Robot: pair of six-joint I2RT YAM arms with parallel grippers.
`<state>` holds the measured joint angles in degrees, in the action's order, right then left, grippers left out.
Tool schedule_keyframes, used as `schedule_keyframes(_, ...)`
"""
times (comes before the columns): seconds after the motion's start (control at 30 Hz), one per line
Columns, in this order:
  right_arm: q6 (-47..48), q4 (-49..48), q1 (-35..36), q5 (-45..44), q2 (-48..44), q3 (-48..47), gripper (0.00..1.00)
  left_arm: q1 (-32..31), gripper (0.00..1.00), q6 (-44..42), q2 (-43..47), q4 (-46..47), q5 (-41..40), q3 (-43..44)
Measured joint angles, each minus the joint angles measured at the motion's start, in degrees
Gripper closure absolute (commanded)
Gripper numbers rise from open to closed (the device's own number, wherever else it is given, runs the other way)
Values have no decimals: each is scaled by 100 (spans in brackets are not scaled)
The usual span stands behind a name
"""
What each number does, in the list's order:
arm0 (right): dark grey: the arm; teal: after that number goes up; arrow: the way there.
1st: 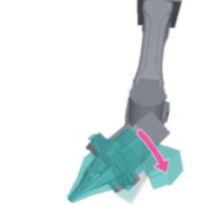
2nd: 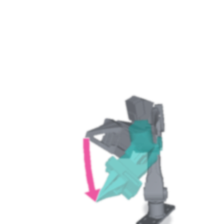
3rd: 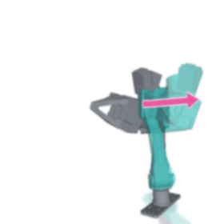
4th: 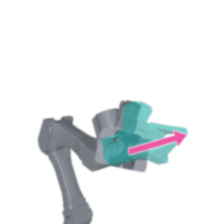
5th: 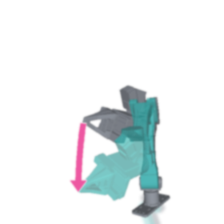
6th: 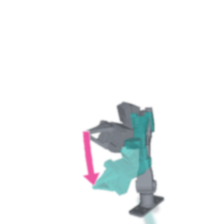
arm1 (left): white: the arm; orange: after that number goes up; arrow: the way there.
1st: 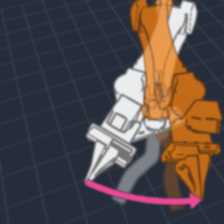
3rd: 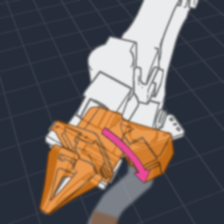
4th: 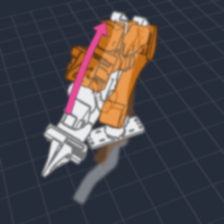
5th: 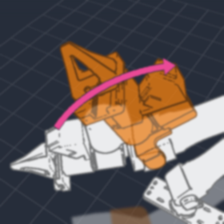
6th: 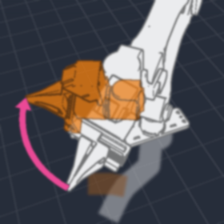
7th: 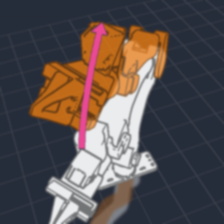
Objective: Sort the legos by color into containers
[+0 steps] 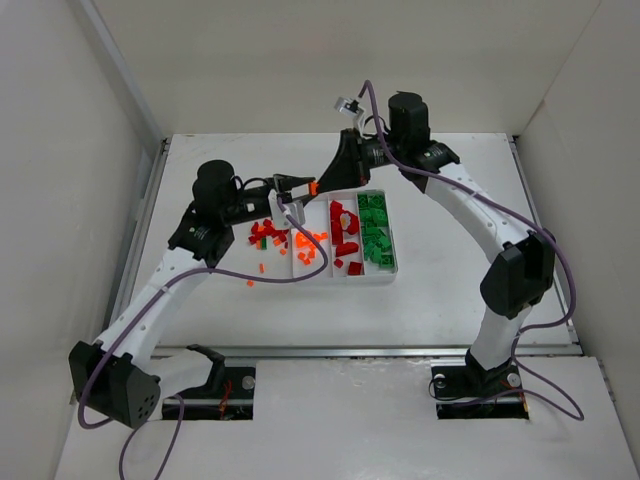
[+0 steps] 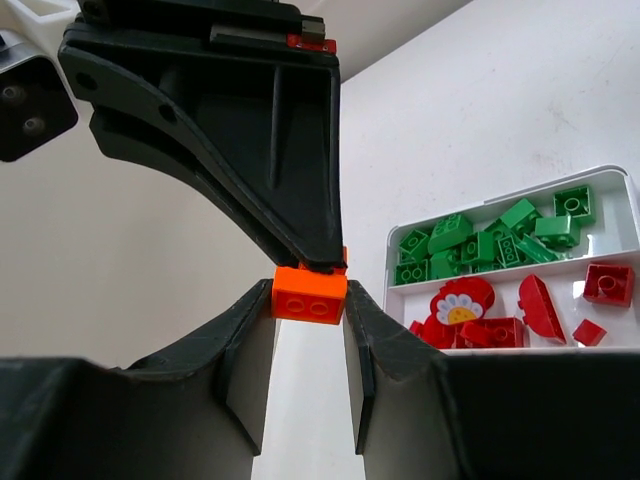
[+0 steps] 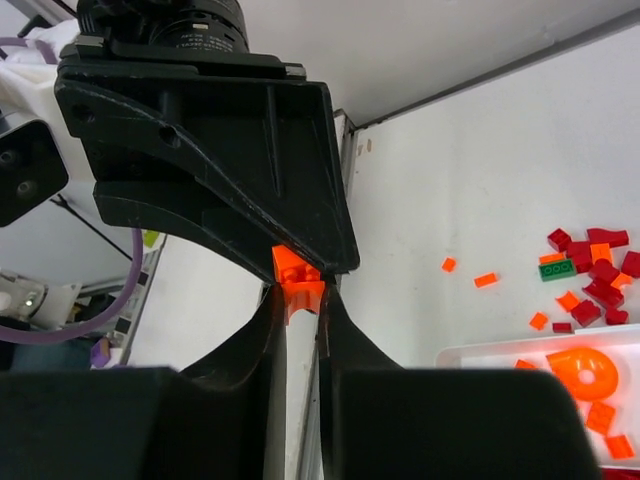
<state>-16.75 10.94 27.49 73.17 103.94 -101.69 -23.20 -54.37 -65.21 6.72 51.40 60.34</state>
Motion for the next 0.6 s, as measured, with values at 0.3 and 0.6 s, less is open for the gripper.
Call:
schedule_keyframes(0.3,2,-15,-422,-170,-11,442,100,4,100,-164,330,-385,-295,0)
schedule_keyframes(0.6,317,374,-280,-2155,48,590,100,122,100,118,638,-627,-898,-435)
